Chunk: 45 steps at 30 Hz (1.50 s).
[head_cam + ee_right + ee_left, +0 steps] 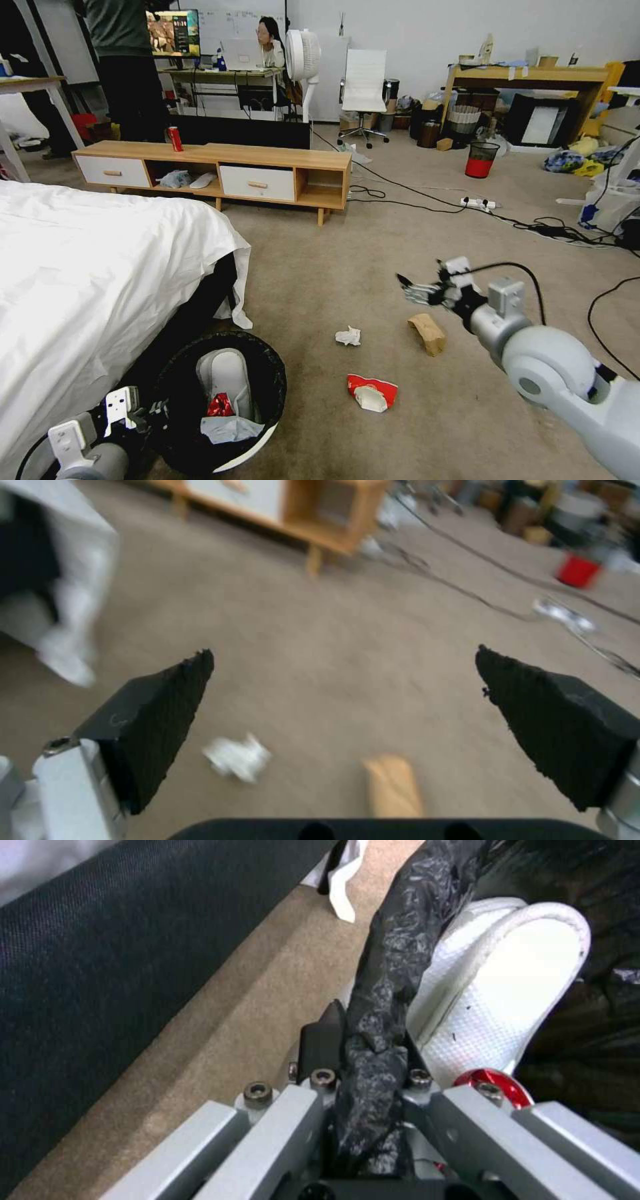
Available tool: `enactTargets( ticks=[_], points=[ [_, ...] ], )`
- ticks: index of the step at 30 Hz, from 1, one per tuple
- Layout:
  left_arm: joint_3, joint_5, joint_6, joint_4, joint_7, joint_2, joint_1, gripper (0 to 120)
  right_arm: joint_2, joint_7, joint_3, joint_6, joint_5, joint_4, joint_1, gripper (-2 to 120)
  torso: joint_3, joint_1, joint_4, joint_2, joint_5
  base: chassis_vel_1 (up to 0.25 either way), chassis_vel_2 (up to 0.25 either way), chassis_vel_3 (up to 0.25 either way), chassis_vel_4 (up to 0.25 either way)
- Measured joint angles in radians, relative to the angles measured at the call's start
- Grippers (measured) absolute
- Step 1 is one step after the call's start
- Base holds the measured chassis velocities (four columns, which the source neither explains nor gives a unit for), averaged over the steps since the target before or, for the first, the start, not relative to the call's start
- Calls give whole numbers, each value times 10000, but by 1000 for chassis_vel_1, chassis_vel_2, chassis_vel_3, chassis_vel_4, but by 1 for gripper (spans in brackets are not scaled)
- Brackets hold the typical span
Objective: Pick up the trash bin and place the garbage on the floor into it.
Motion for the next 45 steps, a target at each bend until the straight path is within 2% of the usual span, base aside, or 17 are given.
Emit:
enactTargets(
  ticks=[6,22,24,30,45],
  points=[
    [45,2,0,103,39,-18,-46,2,-113,32,-185,-157,-1078,-1307,-757,100,0,-1,1,-1,-2,0,0,0,0],
    [115,50,0,163,69,-112,-78,2,281,-1331,-2164,43,-2820,-3023,-334,100,0,0,3,-2,-3,0,0,0,0],
    [157,105,0,222,84,-166,-95,2,611,-1843,-3058,410,-3382,-3611,115,100,1,0,1,-2,-1,0,0,0,0],
    [172,133,0,298,97,-168,-139,2,1197,-2441,-4219,922,-3883,-4451,842,100,1,0,3,-2,-4,0,0,0,0],
    [178,147,0,450,103,-191,-178,2,2593,-2931,-5098,1442,-4452,-6222,1479,100,1,0,1,-2,-3,0,0,0,0]
  ],
)
